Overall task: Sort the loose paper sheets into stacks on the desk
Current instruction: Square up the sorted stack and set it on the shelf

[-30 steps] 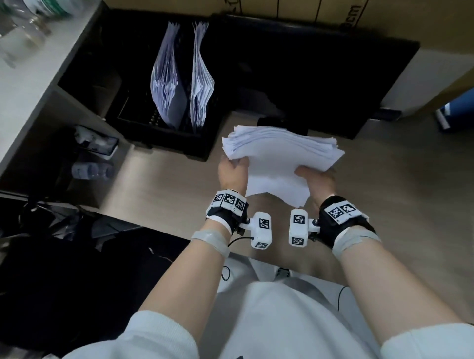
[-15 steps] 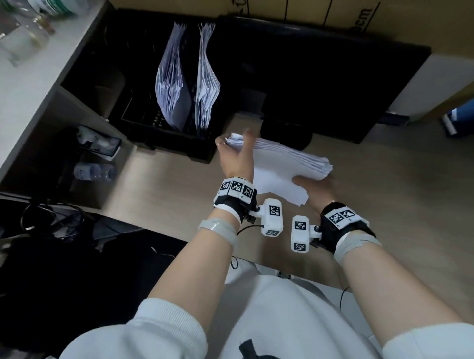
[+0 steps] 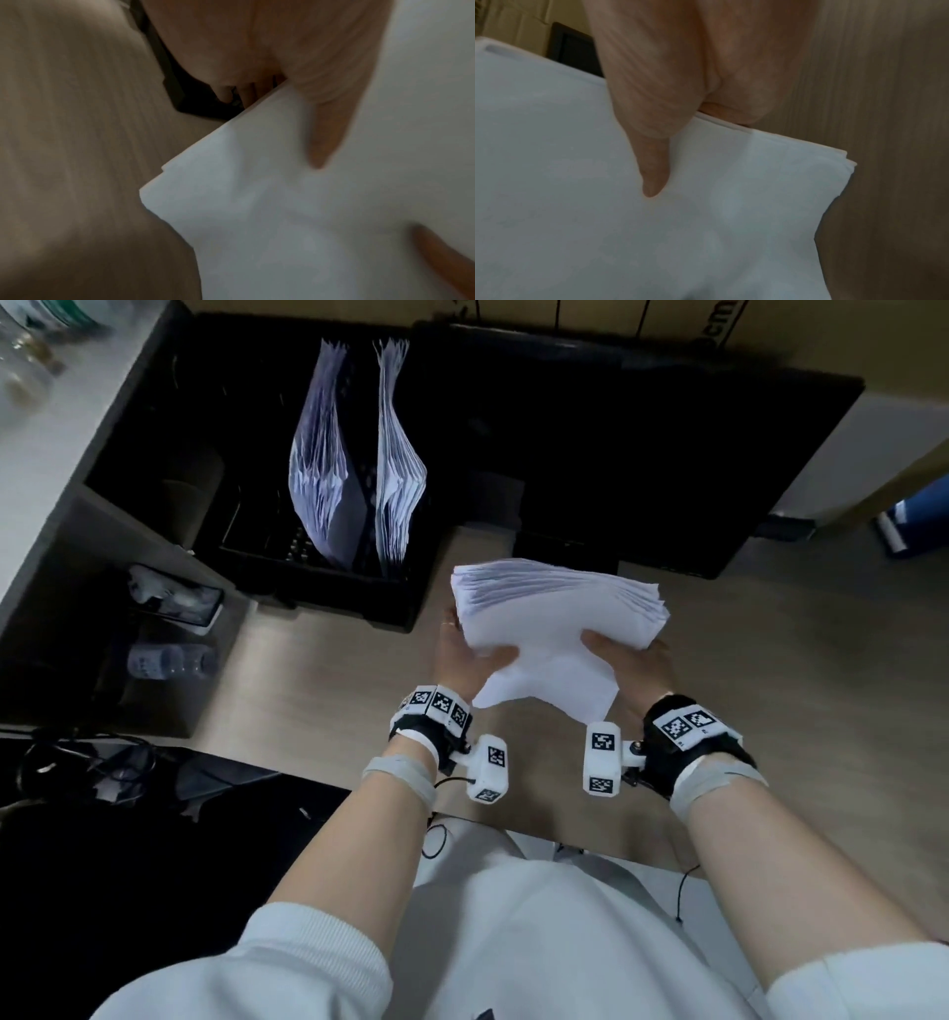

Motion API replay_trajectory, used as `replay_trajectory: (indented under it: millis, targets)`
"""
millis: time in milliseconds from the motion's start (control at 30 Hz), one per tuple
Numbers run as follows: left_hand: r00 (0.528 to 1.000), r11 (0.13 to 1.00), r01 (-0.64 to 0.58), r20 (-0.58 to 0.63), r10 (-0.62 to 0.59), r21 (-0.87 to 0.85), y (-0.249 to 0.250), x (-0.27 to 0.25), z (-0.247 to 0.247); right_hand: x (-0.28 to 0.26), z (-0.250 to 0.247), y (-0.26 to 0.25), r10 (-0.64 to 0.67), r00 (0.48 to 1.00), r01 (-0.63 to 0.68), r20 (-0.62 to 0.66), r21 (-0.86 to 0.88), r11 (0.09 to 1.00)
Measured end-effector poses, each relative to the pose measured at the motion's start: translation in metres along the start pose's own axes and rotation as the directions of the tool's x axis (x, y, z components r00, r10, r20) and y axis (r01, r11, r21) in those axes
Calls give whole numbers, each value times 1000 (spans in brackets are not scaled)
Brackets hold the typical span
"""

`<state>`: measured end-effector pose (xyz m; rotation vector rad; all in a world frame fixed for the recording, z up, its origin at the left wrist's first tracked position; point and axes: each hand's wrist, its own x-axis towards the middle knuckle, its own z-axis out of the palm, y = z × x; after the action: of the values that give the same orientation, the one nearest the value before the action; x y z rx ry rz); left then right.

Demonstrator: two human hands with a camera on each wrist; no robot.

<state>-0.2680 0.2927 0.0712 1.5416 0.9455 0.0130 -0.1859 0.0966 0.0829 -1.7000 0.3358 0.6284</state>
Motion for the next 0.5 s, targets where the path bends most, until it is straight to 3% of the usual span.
replay_trajectory:
  millis: [67, 233, 300, 400, 500]
  targets:
    - [999, 995, 33, -33, -30, 91, -8, 3, 4, -2, 4, -2, 25, 1000, -24, -20, 7, 1000]
    - [994, 991, 106, -13, -107, -79, 20, -2, 12, -7, 16, -26, 70, 984, -58, -163, 75, 996]
    - [997, 982, 15, -68, -29, -190, 43, -10, 12, -11, 17, -45, 31, 978, -1, -205, 143, 990]
    - [980, 936, -189, -115, 162, -296, 72, -25, 7, -21, 16, -70, -168, 963, 213, -211, 211, 954]
    - [972, 921, -234, -100, 213, -311, 65, -31, 3, -22, 16, -64, -228, 950, 275, -212, 224, 935]
